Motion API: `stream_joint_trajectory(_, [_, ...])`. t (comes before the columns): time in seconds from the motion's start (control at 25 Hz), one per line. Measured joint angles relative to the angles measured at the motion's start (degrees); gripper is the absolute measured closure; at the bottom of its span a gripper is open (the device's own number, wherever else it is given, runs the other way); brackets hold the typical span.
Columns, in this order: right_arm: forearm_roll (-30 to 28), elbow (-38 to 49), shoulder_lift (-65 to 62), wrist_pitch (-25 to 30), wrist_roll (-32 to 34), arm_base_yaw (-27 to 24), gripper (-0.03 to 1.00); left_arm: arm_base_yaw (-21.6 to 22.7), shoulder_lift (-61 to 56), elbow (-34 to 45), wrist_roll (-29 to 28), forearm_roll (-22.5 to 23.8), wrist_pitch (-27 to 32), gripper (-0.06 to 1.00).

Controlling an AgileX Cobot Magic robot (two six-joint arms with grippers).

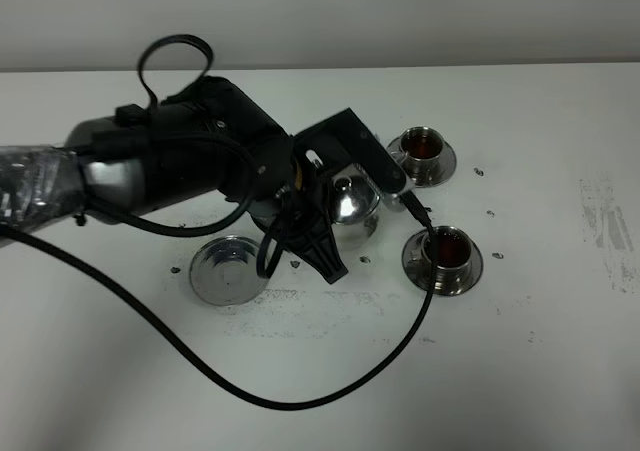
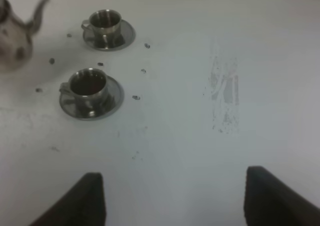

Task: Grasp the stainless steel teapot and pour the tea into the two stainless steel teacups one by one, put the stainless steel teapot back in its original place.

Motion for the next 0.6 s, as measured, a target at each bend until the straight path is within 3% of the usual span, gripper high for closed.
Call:
stream_joint_trajectory(0.32, [0.0,0.0,0.0,0.0,0.1,0.0,0.37,3.5,-7.0,0.2,-4.1,0.1,9.3,0.75])
stream_joint_trajectory(0.6, [0.0,0.0,0.0,0.0,0.1,0.0,0.37,5.3,-12.9,10.1,-8.2,-0.6,6.4,0.75])
